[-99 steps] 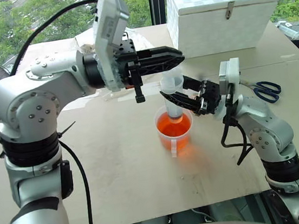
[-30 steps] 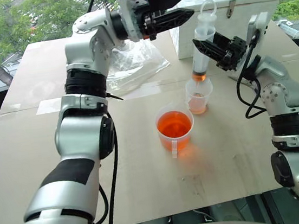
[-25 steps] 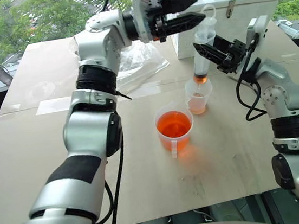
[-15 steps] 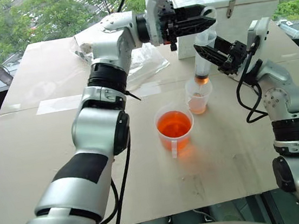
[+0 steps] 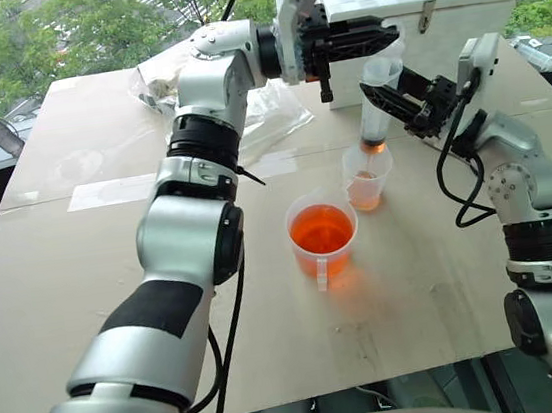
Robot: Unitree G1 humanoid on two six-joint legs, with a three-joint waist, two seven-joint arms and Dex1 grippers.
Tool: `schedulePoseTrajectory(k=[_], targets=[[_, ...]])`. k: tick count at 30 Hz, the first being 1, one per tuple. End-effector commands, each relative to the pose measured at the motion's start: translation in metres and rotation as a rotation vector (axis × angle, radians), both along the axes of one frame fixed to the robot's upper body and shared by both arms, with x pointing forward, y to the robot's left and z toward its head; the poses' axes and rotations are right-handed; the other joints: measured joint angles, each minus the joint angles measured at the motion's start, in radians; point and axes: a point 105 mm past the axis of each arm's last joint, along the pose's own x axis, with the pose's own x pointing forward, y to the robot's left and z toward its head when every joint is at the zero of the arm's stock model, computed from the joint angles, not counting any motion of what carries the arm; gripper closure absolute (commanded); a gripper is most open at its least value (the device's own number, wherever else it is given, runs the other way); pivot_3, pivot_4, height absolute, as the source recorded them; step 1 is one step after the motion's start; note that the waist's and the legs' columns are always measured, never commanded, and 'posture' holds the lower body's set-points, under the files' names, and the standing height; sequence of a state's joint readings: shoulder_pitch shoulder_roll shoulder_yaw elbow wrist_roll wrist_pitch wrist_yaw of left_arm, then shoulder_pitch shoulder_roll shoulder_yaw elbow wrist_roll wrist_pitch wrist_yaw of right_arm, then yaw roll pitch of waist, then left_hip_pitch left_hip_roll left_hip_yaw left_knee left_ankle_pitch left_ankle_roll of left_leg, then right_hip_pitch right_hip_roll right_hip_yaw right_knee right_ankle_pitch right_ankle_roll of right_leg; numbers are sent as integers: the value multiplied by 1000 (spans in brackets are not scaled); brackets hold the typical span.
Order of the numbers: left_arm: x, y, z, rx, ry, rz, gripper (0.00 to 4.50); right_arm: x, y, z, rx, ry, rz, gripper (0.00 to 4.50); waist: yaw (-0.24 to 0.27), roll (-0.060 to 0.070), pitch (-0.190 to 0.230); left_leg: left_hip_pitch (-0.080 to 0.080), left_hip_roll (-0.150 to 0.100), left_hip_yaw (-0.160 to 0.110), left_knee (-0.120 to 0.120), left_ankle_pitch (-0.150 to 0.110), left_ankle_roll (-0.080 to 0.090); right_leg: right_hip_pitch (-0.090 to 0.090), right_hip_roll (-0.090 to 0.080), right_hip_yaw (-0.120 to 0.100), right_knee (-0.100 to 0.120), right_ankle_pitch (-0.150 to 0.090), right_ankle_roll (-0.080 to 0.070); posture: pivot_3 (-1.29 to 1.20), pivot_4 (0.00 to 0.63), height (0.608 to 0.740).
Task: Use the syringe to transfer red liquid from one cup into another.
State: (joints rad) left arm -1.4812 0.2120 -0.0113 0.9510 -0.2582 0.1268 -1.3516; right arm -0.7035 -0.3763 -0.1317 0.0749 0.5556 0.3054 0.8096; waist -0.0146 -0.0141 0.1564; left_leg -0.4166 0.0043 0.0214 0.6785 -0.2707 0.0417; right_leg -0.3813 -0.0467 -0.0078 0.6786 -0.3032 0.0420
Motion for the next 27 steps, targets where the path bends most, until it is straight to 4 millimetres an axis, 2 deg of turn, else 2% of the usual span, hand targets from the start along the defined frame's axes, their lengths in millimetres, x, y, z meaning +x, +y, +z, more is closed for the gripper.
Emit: schedulePoseTrajectory(k=[1,8,15,17,19,21,22,23,24,25,27], targets=[[1,-11,-24,79,56,-2,4432,-12,-5,40,51,-136,8,2966,-1,0,0,0,0,0,0,0,0,0,0,0,0,0,0,0,150,740],[1,-13,-43,116,97,-10,4432,-16,-3,46,71,-135,25,2966,-2,0,0,0,0,0,0,0,0,0,0,0,0,0,0,0,150,740],[2,-12,-46,115,110,-2,4432,-19,0,49,84,-130,43,2966,0,0,0,0,0,0,0,0,0,0,0,0,0,0,0,0,150,740],[1,-11,-42,104,114,-9,3649,-19,1,49,84,-127,47,2966,0,0,0,0,0,0,0,0,0,0,0,0,0,0,0,0,150,740],[1,-11,-36,86,104,-6,3123,-20,2,49,84,-124,52,2966,0,0,0,0,0,0,0,0,0,0,0,0,0,0,0,0,150,740],[3,-10,-29,65,74,21,2093,-21,3,49,84,-121,58,2966,0,0,0,0,0,0,0,0,0,0,0,0,0,0,0,0,150,740],[2,-7,-22,62,52,27,1741,-22,3,50,87,-118,64,2966,0,0,0,0,0,0,0,0,0,0,0,0,0,0,0,0,150,740],[1,-5,-17,62,38,28,1126,-23,4,50,89,-116,69,2966,0,0,0,0,0,0,0,0,0,0,0,0,0,0,0,0,150,740],[0,-3,-9,57,18,39,768,-25,4,52,100,-110,77,2966,-1,0,0,0,0,0,0,0,0,0,0,0,0,0,0,0,150,740],[0,-2,-3,53,4,48,768,-26,4,53,109,-106,83,2966,-1,0,0,0,0,0,0,0,0,0,0,0,0,0,0,0,150,740],[-9,6,21,12,-21,29,768,-30,2,60,160,-88,93,2966,-2,0,0,0,0,0,0,0,0,0,0,0,0,0,0,0,150,740]])
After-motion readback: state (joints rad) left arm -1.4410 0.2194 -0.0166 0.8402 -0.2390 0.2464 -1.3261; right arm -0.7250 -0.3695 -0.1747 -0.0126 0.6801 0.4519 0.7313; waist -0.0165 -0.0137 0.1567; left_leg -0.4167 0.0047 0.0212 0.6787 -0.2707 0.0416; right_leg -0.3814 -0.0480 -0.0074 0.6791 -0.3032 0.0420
